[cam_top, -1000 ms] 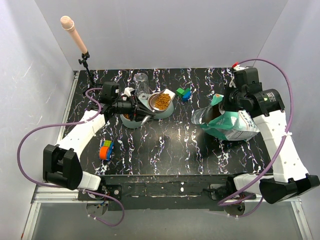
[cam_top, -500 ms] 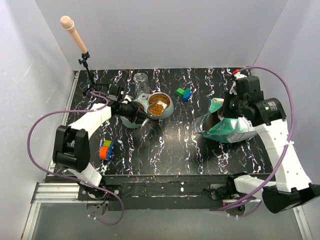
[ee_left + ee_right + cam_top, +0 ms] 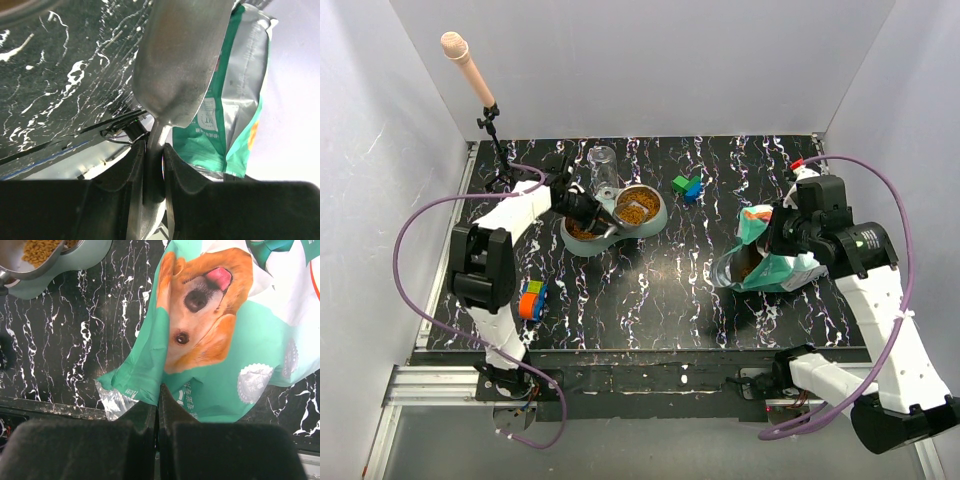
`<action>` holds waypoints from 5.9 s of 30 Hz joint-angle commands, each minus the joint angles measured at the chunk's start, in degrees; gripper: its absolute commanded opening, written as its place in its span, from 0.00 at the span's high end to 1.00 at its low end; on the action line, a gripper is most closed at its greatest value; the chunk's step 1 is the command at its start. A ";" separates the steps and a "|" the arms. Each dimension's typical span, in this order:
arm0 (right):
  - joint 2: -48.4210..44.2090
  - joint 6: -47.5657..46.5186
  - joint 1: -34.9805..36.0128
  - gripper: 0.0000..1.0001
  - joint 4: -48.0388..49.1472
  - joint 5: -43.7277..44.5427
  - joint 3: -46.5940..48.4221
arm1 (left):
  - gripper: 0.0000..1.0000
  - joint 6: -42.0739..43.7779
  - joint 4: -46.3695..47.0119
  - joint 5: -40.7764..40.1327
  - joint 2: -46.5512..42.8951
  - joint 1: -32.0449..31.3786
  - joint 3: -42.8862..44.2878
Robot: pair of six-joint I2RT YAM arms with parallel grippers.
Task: Serve the pet food
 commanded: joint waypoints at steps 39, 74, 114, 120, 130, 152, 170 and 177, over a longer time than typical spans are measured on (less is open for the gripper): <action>-4.67 2.23 -0.66 0.99 9.18 -1.87 -7.05 | 1.00 2.37 -50.30 -23.86 15.46 -6.04 41.61; -4.32 2.40 -0.58 0.99 7.60 -4.15 -5.03 | 1.00 -2.73 -48.81 -26.58 6.15 -9.20 30.99; 0.34 -1.20 -0.66 0.99 1.45 -0.46 4.80 | 1.00 9.29 -6.98 -11.46 -12.14 -20.62 5.22; 1.31 -1.55 -0.66 0.99 -1.97 0.42 8.58 | 1.00 17.90 -3.53 -13.57 -9.78 -21.25 0.21; 2.01 -1.82 -0.66 0.99 -6.90 0.95 12.54 | 1.00 36.62 -10.90 -16.55 -0.37 -18.53 1.44; 8.25 -1.64 1.18 0.99 -12.09 -7.75 19.23 | 0.50 42.01 -24.01 -37.73 6.76 -15.09 7.93; 14.49 3.80 14.35 0.99 -5.76 -11.89 21.15 | 0.14 18.90 -10.50 -16.91 -13.45 -23.08 16.47; 18.44 6.62 19.54 0.99 -4.71 -12.59 26.95 | 0.17 22.13 -11.62 -19.98 -12.58 -29.93 20.24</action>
